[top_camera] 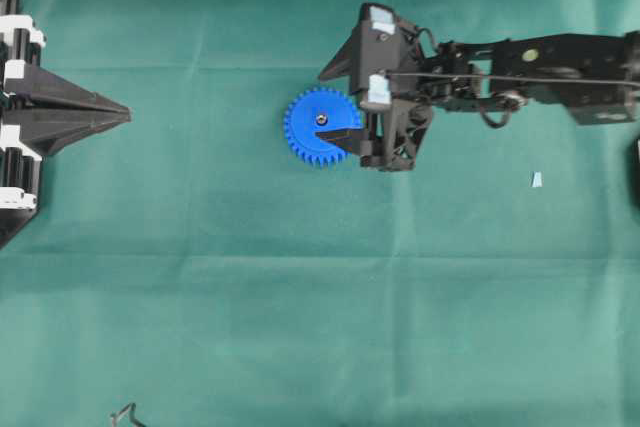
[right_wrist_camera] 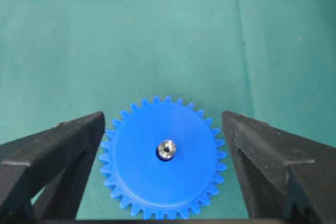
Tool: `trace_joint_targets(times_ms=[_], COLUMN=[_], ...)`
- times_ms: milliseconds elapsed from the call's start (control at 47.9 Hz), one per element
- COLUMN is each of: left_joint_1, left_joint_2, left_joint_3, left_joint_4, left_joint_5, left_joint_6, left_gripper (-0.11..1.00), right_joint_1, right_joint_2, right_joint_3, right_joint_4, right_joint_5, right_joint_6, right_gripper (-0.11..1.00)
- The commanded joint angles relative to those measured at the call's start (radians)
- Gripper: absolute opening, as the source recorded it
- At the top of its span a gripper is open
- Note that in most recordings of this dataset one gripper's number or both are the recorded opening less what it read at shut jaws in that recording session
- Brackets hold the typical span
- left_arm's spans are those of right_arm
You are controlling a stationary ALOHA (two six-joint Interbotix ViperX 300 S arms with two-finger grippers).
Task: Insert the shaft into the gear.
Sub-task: 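Open the right gripper and retract it to the right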
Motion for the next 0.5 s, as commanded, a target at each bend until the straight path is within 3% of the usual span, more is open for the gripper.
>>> trace_joint_targets(times_ms=[0,271,480], left_joint_1=[0.002,0.002,0.003], left_joint_2=[-0.005,-0.018,-0.031], left_joint_3=[-0.031,-0.029,-0.032], left_joint_4=[0.002,0.002,0.002], left_joint_5=[0.011,0.072,0.112], left_joint_6=[-0.003,-0.009,-0.009], left_gripper=[0.0,0.0,0.0], right_joint_1=[-0.002,-0.002,0.0], right_joint_2=[-0.075,-0.225,-0.353], right_joint_3=[-0.023,-0.005,0.063], right_joint_4=[-0.002,-0.015,-0.018], right_joint_5=[0.028,0.156,0.202], right_joint_6=[0.002,0.0,0.003], right_gripper=[0.98,0.98,0.98])
